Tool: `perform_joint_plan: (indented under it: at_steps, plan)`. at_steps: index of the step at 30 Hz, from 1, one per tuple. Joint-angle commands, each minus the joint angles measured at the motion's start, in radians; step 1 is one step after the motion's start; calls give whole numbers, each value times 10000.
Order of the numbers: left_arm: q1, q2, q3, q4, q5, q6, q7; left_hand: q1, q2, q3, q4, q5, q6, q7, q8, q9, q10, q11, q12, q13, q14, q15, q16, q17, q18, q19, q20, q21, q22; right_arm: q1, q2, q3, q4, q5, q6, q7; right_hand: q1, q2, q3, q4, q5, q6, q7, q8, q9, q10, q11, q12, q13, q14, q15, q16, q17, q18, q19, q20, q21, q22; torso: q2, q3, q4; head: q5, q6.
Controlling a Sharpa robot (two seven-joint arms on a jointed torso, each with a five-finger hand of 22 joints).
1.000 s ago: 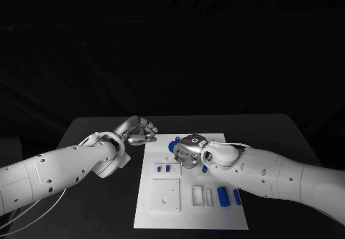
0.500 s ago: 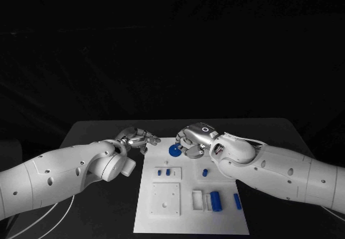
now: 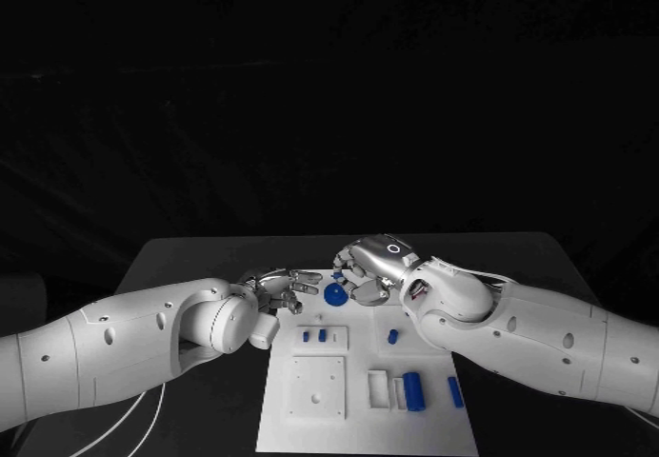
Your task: Assemble the parts on the task board
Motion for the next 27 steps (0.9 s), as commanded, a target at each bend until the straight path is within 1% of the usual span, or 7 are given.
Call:
perform_joint_plan:
  at_steps: [1, 3, 5, 12, 15, 20, 27]
  plan:
    - [10, 66, 7, 118, 1370, 290, 639, -249, -12, -243, 1, -37, -117, 64, 67, 7, 244, 88, -114, 15, 100, -1, -70, -15, 776, -54, 23, -101, -38, -1, 57, 5, 12, -399, -20, -237, 41, -74, 12, 75, -3, 199, 154, 34, 18, 93, -14, 6, -17, 68, -14, -24, -17, 478, 63, -13, 33, 108, 0, -5, -5, 3, 7]
    - [8, 106, 7, 185, 1574, 351, 831, -344, 62, -480, -89, -36, -108, 52, 89, 9, 326, 82, -270, 13, 61, -7, -207, -36, 754, -120, 20, -220, -98, -1, 106, 5, -8, -432, 78, -286, 52, -83, 19, 89, -3, 201, 153, 34, 18, 96, -15, 4, -18, 71, -16, -25, -18, 478, 66, -14, 33, 107, 4, -12, -15, 0, -10]
    - [8, 127, 8, 247, 1632, 437, 958, -379, 121, -601, -157, -33, -77, 43, 117, 13, 366, 90, -424, 5, 60, -4, -329, -56, 721, -178, 29, -331, -156, -1, 159, 5, -9, -467, 131, -305, 56, -87, 22, 96, -3, 202, 152, 34, 18, 98, -15, 3, -19, 72, -16, -26, -19, 478, 68, -14, 32, 107, 2, -16, -10, -11, -16]
    - [5, 121, 9, 330, 1915, 671, 1425, -438, 180, -726, -233, -36, -24, 44, 157, 9, 255, 155, -786, -50, 47, 62, -539, -84, 676, -215, 43, -467, -225, -1, 235, 4, -33, -520, 357, -371, 66, -94, 28, 110, -3, 203, 151, 34, 19, 101, -16, 2, -20, 74, -17, -27, -20, 478, 70, -13, 31, 106, 1, -16, 2, -59, -27]
    - [5, 115, 10, 355, 1924, 651, 1460, -432, 195, -751, -277, -35, -23, 47, 159, 1, 223, 179, -905, -58, 54, 84, -595, -84, 668, -219, 52, -501, -241, -1, 251, 4, -54, -546, 383, -399, 71, -97, 31, 115, -3, 203, 151, 34, 19, 102, -17, 1, -20, 75, -17, -28, -20, 478, 70, -13, 31, 106, 1, -24, 3, -71, -29]
    - [5, 129, 10, 378, 1920, 585, 1436, -378, 240, -760, -357, -31, -25, 49, 159, -12, 224, 197, -1028, -54, 71, 101, -649, -75, 665, -220, 64, -536, -253, -1, 270, 4, -18, -576, 353, -422, 78, -101, 35, 122, -3, 204, 151, 34, 19, 103, -17, 0, -21, 75, -18, -29, -21, 478, 71, -13, 30, 106, -1, -23, 6, -76, -32]
    - [5, 120, 10, 347, 1815, 445, 1305, -144, 474, -722, -606, -22, 23, 33, 183, -30, 304, 202, -1199, -40, 90, 108, -723, -42, 657, -223, 78, -573, -251, -2, 264, 4, 53, -578, 294, -442, 88, -111, 42, 136, -3, 208, 149, 36, 20, 107, -18, -1, -21, 78, -19, -30, -22, 478, 72, -12, 29, 105, -2, -20, 15, -74, -39]
